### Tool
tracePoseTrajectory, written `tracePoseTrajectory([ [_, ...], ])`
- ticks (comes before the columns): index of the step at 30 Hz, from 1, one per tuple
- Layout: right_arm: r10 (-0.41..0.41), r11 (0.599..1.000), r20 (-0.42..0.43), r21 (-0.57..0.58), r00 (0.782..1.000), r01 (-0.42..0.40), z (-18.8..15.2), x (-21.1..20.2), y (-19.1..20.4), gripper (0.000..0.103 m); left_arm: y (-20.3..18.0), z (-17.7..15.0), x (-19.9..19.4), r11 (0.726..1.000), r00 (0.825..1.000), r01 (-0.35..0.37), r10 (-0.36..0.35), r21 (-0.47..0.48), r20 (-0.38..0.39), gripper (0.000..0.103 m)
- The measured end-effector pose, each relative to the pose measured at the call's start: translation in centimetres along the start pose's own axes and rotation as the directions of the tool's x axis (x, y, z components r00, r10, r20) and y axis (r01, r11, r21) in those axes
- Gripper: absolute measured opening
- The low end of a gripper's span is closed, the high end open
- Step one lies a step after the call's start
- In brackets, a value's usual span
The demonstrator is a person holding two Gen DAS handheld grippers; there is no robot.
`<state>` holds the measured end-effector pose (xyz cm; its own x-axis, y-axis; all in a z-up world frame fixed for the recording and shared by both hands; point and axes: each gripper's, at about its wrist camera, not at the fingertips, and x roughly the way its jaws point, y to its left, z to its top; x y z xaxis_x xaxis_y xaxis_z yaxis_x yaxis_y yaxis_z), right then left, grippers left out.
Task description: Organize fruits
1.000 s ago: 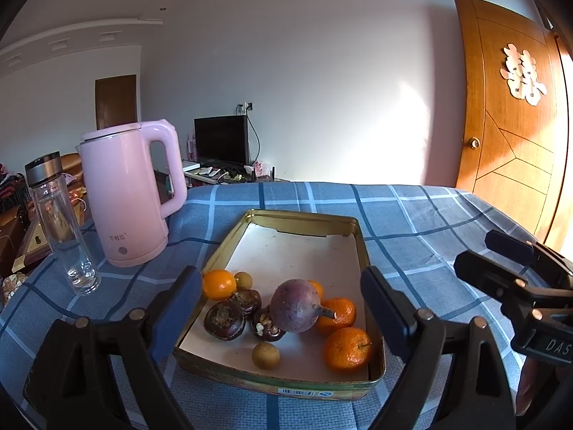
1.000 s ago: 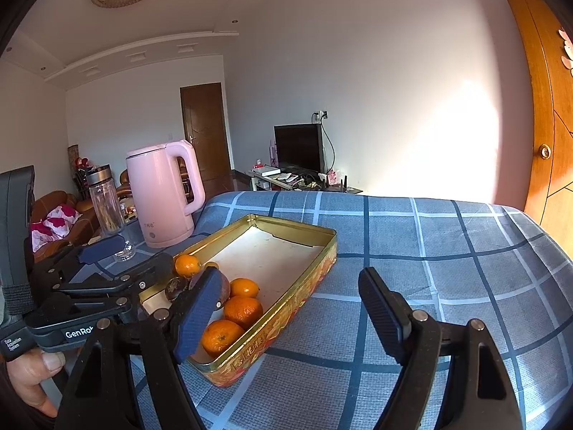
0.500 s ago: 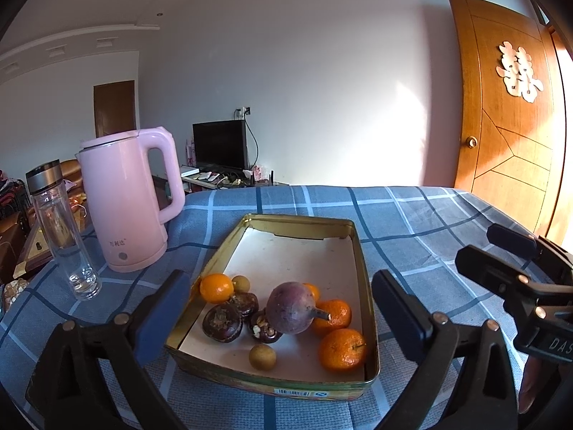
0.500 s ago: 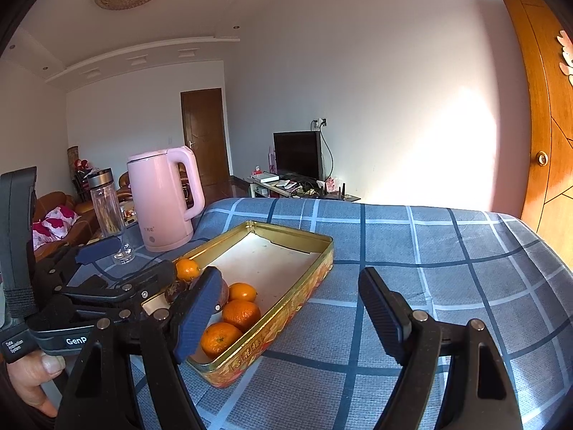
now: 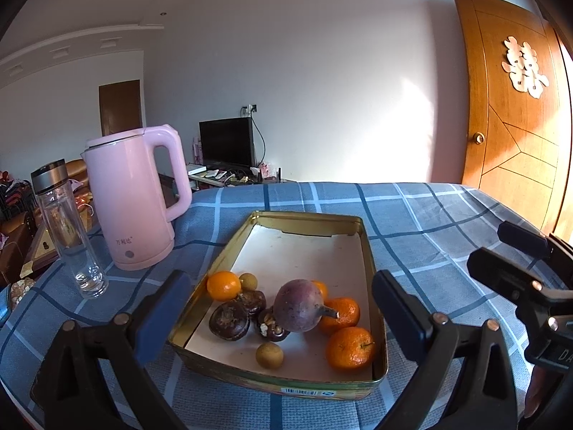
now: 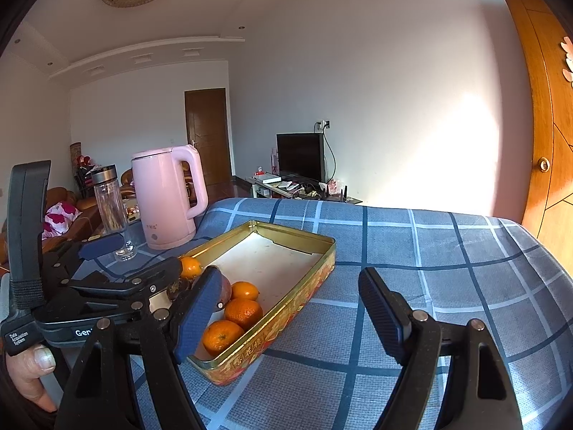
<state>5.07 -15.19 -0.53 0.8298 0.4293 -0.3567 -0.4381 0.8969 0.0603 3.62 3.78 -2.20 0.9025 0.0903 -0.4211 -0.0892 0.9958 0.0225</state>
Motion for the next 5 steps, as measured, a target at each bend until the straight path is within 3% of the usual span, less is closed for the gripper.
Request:
tracePoseTrajectory([
  [5,0.004,1.000,-0.005,0.003,1.000,-0.004,-0.10,0.14,-0.09,0.080,-0.38,-0.05,-0.20,1.000,1.000,0.012,-0.013,0.018,0.007,0.103],
])
